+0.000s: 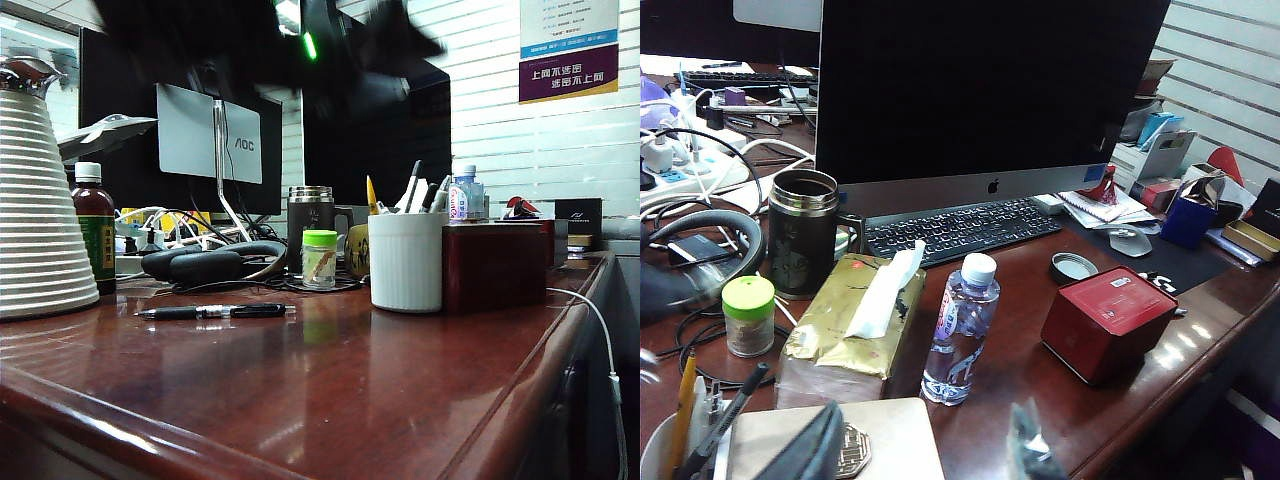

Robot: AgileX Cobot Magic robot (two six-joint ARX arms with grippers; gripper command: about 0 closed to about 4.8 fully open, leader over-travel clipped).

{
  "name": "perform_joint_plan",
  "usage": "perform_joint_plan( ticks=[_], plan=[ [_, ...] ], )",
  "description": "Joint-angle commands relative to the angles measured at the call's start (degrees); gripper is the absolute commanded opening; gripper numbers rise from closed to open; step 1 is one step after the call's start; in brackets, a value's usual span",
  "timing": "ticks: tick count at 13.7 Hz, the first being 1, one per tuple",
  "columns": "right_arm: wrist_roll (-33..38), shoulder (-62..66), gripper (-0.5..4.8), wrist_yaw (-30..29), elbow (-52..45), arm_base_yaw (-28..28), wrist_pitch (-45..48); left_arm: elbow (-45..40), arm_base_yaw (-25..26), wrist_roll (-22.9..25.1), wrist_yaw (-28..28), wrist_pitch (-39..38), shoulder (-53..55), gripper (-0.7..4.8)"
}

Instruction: Pick up all the pens on the desk and put them into the pen holder one by one.

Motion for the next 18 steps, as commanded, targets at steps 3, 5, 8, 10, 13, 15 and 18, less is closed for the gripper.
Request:
perform_joint_plan(
  ticks=[3,5,8,10,13,15,18],
  plan=[
    [1.4,0.5,2.16,-3.5,0.2,0.0,3.5,0.3,4.4,30.1,-9.5,-58.7,-14.5,4.08],
    [3.7,2.1,2.16,-4.1,0.2,0.0,6.0,0.3,5.0,38.5,-20.4,-72.9,-12.4,4.05],
    [4.9,3.4,2.16,-5.7,0.2,0.2,7.6,0.3,5.0,41.0,-30.5,-76.9,-6.0,4.03],
    [4.9,3.5,2.16,-6.1,0.2,0.2,7.6,0.3,5.4,41.4,-33.5,-76.9,-3.4,4.03],
    [4.9,4.5,2.16,-6.1,0.2,0.2,7.9,0.3,9.3,41.7,-34.5,-76.0,-2.4,3.95],
    [4.9,5.3,2.16,-6.1,0.2,0.2,8.9,0.3,12.6,41.6,-33.2,-76.5,-2.4,3.6],
    [4.9,6.1,2.16,-6.1,0.2,0.2,10.4,0.3,14.0,42.0,-27.6,-78.6,-2.4,3.41]
  ],
)
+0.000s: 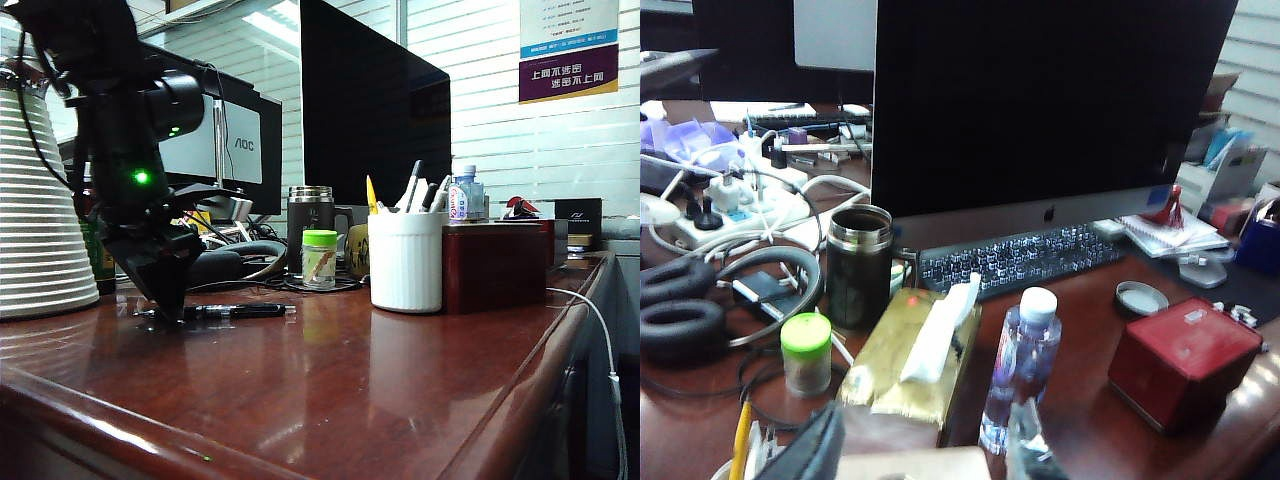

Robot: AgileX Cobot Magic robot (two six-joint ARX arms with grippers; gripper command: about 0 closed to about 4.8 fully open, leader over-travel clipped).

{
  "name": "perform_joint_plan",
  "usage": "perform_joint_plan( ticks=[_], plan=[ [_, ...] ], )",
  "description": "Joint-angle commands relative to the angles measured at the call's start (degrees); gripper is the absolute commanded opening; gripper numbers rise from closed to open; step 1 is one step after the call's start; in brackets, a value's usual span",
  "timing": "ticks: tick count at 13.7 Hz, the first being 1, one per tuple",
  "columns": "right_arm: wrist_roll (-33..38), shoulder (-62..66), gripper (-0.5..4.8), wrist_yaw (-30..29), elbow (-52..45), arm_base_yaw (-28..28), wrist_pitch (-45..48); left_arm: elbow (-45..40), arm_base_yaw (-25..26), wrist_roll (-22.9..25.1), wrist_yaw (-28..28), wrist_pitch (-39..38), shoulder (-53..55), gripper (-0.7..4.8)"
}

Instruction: Pick up all the pens on the desk and put them into the pen holder one by one.

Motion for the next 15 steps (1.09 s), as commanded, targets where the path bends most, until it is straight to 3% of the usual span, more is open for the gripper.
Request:
perform_joint_plan(
  ticks=[1,4,8,9,11,12,14,15],
  plan=[
    [0.2,0.5,2.16,-0.2,0.2,0.0,2.1,0.1,-0.1,1.3,7.6,-3.1,0.2,3.41],
    [0.2,0.8,2.16,-0.1,0.2,0.0,2.2,0.1,-1.3,1.6,10.7,-1.7,1.1,3.41],
    [0.2,0.8,2.16,-0.1,0.2,0.0,2.1,0.1,-1.3,1.6,10.8,1.1,2.3,3.28],
    [0.2,0.8,2.16,-0.1,0.2,0.0,2.0,0.1,-1.3,1.5,10.8,2.1,2.9,2.79],
    [0.2,0.8,2.16,-0.1,0.2,0.0,2.0,0.1,-1.3,0.9,10.8,2.1,4.1,0.81],
    [0.2,0.8,2.16,-0.1,0.2,0.0,2.0,0.1,-1.3,0.9,10.7,1.3,4.4,0.18],
    [0.2,0.8,2.15,-0.1,0.2,0.0,2.0,0.1,-1.3,0.1,10.7,0.9,4.3,-0.06],
    [0.2,0.8,2.15,-0.1,0.2,0.0,2.0,0.5,-1.3,-3.1,10.8,1.6,4.0,-0.06]
  ],
)
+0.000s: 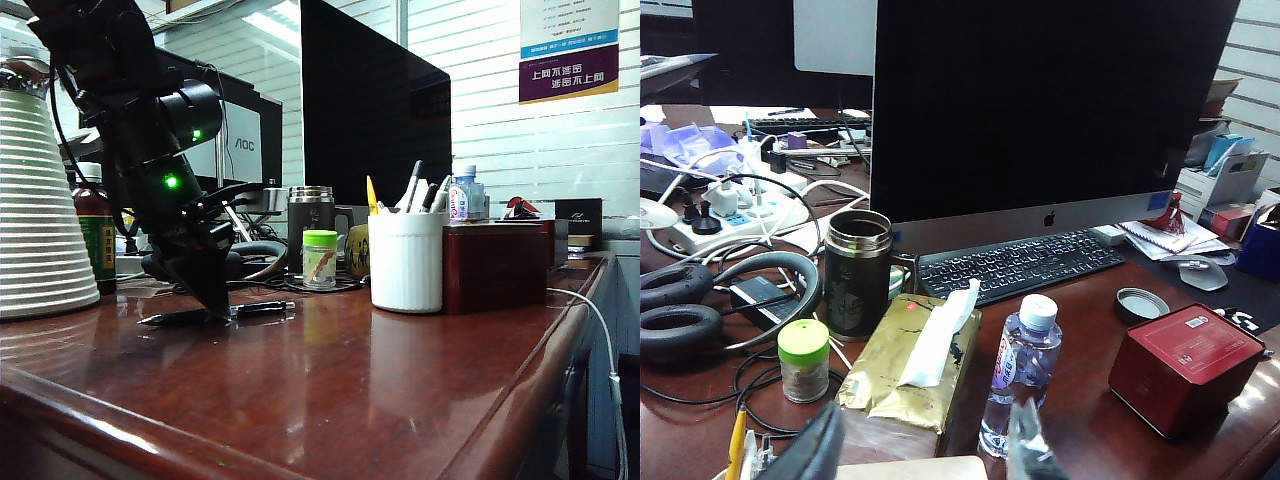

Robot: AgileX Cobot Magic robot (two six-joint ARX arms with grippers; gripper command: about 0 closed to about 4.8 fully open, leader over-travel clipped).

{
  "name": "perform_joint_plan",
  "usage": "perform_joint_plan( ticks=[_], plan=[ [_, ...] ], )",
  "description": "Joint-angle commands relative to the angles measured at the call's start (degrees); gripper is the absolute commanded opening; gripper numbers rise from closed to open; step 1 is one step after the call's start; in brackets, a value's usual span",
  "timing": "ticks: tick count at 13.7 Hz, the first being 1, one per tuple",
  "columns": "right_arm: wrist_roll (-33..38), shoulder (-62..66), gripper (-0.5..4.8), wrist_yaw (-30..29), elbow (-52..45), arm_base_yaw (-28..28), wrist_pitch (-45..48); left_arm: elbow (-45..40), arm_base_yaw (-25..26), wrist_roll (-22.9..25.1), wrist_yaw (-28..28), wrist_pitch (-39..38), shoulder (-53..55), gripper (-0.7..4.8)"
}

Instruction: Pick up all the pens on the desk and put them into the pen holder one by one.

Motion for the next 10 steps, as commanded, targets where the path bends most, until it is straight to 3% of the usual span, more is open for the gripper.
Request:
perform_joint_plan(
  ticks=[1,2,3,7,8,10],
  plan=[
    [0.2,-0.2,2.15,-0.1,0.2,0.0,1.0,-0.1,0.2,-8.2,0.3,0.5,-0.5,-0.06],
    [0.2,-0.2,2.15,-0.1,0.2,0.0,1.0,0.0,0.2,-15.7,7.8,8.4,-4.9,-0.06],
    [0.2,-0.2,2.15,-0.1,0.2,0.0,1.0,0.0,0.2,-21.5,11.8,14.8,-7.5,-0.06],
    [1.1,-0.2,2.15,-0.2,0.2,0.0,1.0,0.0,0.1,-44.2,21.4,42.2,-11.6,-0.06],
    [1.1,-0.2,2.13,-0.2,0.2,0.0,1.0,0.0,-0.5,-46.3,21.3,46.4,-11.6,-0.06],
    [1.1,-0.2,2.11,-0.2,0.2,0.0,1.0,-0.3,-2.8,-46.0,19.4,49.4,-11.1,-0.06]
  ],
)
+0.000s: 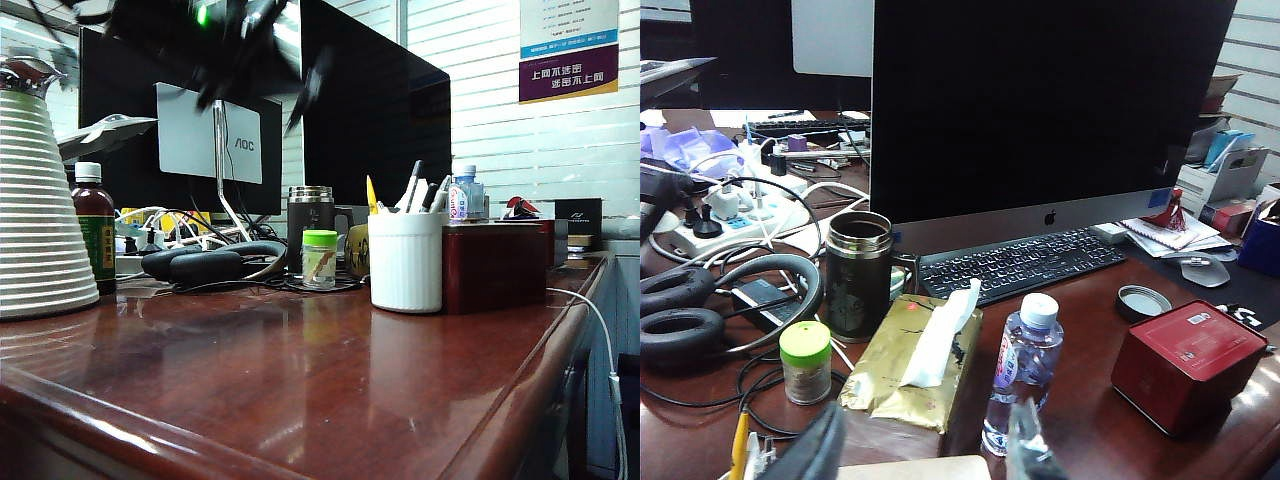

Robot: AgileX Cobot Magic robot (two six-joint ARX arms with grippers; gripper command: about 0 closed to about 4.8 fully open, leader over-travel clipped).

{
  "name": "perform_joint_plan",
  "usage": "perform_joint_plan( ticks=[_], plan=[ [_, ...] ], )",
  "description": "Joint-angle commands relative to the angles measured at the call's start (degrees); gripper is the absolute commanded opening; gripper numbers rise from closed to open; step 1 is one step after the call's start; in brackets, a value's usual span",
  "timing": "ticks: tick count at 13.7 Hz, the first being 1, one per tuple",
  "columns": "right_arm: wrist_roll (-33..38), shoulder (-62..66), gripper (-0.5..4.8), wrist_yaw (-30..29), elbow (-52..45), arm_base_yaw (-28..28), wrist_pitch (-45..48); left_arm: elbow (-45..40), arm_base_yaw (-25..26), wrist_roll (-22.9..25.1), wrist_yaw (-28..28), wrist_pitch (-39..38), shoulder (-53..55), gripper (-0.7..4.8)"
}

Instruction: Pick up all the pens on the desk and put them into the pen holder one by one.

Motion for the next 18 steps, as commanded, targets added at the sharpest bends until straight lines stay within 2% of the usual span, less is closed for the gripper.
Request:
perform_joint_plan(
  ticks=[1,2,4,5,7,10,11,12,13,15,18],
  plan=[
    [0.3,-0.2,2.12,-0.2,0.2,0.0,0.9,-2.3,-5.2,-0.5,-1.7,9.1,1.8,-0.06],
    [0.3,-0.3,2.11,-0.2,0.2,0.0,0.6,-7.0,-8.2,-1.4,-5.8,21.2,4.2,-0.06],
    [0.2,-0.3,2.11,-0.2,0.2,-0.1,-0.1,-10.1,-9.2,-6.0,-7.5,32.2,7.2,-0.06],
    [0.1,-0.3,2.11,-0.1,0.2,-0.2,-1.7,-10.5,-10.8,-8.2,-8.3,41.2,13.5,-0.06],
    [-0.4,-0.3,2.11,-0.1,0.2,-0.2,-2.5,-10.5,-12.2,-7.8,-8.3,42.2,15.4,-0.06],
    [-1.3,-0.3,2.12,-0.1,0.2,-0.2,-2.6,-10.4,-12.7,-4.9,-8.7,42.7,17.6,-0.06],
    [-1.3,-0.3,2.11,-0.1,0.2,-0.2,-2.9,-10.2,-12.7,-4.5,-8.7,44.2,18.4,-0.06],
    [-1.7,-0.2,2.11,-0.1,0.2,-0.2,-3.1,-9.8,-12.7,-4.6,-8.7,50.3,19.4,-0.06],
    [-1.9,-0.2,2.11,-0.1,0.2,-0.2,-3.6,-9.8,-12.5,-5.9,-8.5,52.2,19.4,-0.06],
    [-2.8,-0.2,2.11,-0.1,0.2,-0.2,-4.1,-9.1,-12.3,-6.6,-8.5,49.4,19.4,-0.06],
    [-3.0,-0.2,2.11,0.0,0.2,-0.2,-4.2,-9.1,-12.3,-3.4,-8.4,47.8,21.5,-0.06]
  ],
)
